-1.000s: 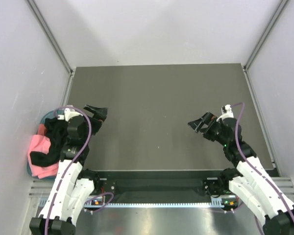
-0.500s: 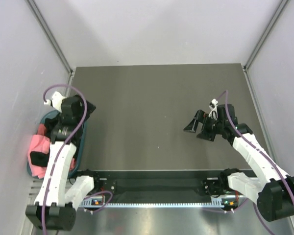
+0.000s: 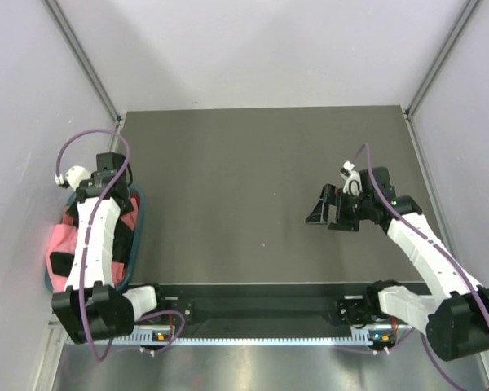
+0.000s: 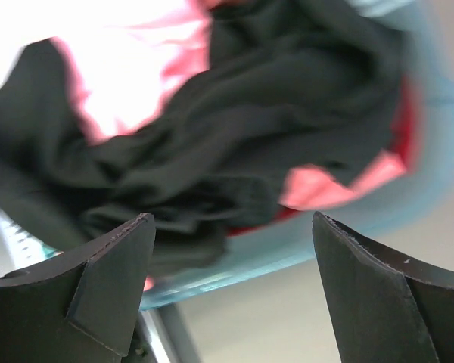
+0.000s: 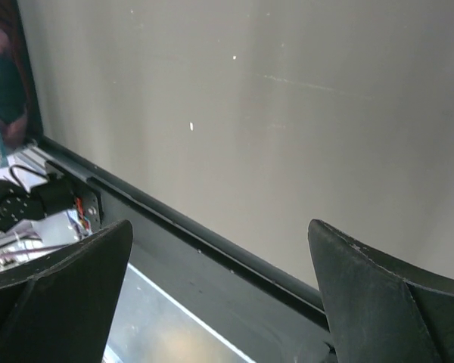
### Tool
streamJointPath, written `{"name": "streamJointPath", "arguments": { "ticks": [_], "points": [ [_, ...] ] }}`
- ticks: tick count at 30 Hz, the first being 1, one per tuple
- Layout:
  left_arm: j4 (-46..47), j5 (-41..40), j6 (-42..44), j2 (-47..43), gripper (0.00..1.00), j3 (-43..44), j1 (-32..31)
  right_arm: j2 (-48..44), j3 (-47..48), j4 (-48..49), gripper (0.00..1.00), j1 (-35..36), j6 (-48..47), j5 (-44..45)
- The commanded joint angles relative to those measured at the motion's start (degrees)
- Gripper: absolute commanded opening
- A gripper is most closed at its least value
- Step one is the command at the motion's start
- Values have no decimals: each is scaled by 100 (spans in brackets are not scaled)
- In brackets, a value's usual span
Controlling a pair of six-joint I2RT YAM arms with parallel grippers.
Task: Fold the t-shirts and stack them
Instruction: Grab the tshirt from the pile
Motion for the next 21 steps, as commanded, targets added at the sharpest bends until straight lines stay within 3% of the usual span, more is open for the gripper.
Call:
{"name": "streamJointPath", "arguments": {
  "ticks": [1,6,12,16,17,18,21],
  "points": [
    [-688,-403,-90,264,89,93,443,131,677,-584,100,36,-602,63],
    [-311,-200,-64,124,89,-495,901,509,1075,-841,100,388,-700,355],
    [-196,-376,-265,334,90,-822,955,720,1374,-806,100,414,-498,223],
    [-109,-139,-406,414,84,-979,1042,756,1506,-814,100,414,-471,249],
    [-91,-112,-424,423,80,-1023,1069,764,1497,-823,100,406,-471,266],
    [-82,-103,-450,440,64,-1032,1078,764,1480,-815,100,406,-471,275],
    [-134,-77,-494,362,36,-936,1078,729,1409,-788,100,406,-427,284]
  ]
}}
